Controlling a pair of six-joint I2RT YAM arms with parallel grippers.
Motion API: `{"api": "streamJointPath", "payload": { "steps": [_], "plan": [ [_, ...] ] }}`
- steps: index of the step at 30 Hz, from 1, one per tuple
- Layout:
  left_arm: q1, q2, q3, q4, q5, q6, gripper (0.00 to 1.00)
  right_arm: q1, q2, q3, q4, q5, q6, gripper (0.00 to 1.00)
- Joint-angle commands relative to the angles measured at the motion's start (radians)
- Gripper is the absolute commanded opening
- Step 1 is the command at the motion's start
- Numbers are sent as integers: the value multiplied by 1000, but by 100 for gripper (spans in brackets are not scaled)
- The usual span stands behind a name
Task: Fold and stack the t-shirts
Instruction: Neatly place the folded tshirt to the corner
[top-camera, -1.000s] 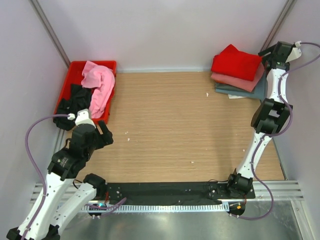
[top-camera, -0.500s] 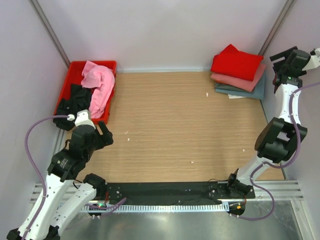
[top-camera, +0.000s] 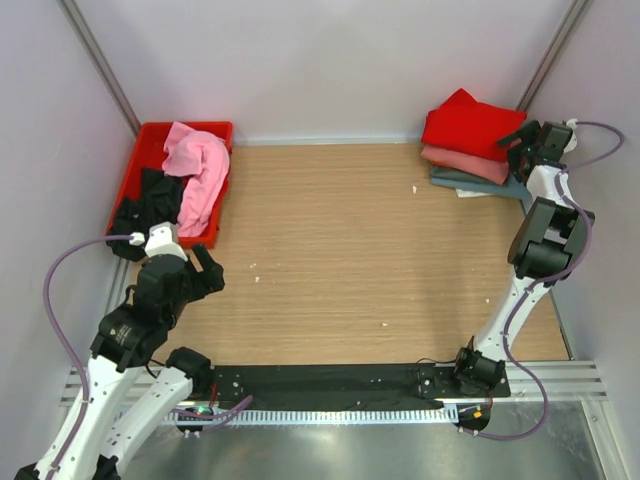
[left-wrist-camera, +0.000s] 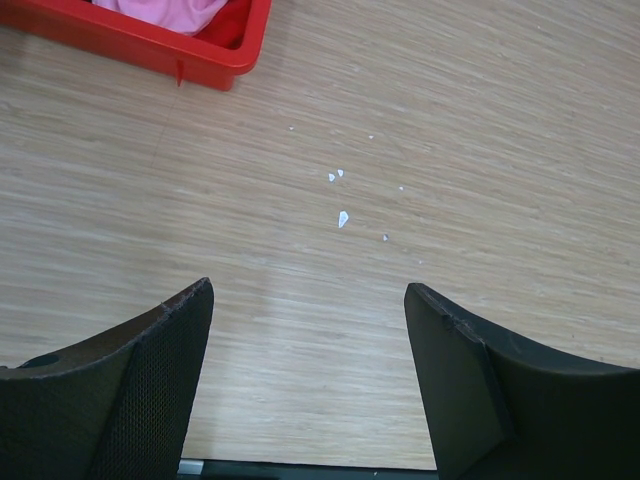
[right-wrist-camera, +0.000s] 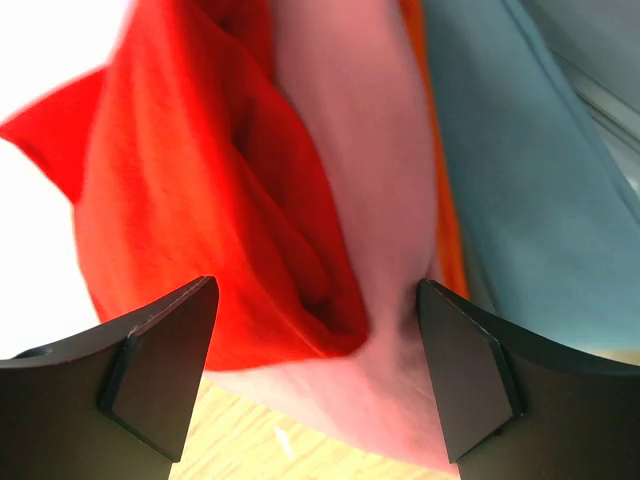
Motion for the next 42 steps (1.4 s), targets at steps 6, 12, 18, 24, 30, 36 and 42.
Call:
{"api": "streamJointPath", "payload": {
  "steps": [6,12,18,24,30,36,42],
  "plan": [
    [8,12,-1,38,-7,-12,78,13,4,112,62,-31,-34,86],
    [19,18,-1,41,-1,-8,78,13,18,182,9,-18,-54,84],
    [22,18,-1,41,1,-9,78,36,-97,152,-137,212,-137,82],
    [28,16,-4,41,7,-6,78,44,-82,159,-42,95,-122,83],
    [26,9,-4,42,4,-8,77,61,36,294,-94,72,-122,80],
    [29,15,-4,42,1,-9,78,66,119,353,-97,72,-142,79],
    [32,16,-4,42,2,-9,78,67,137,370,-100,85,-157,78]
  ]
}}
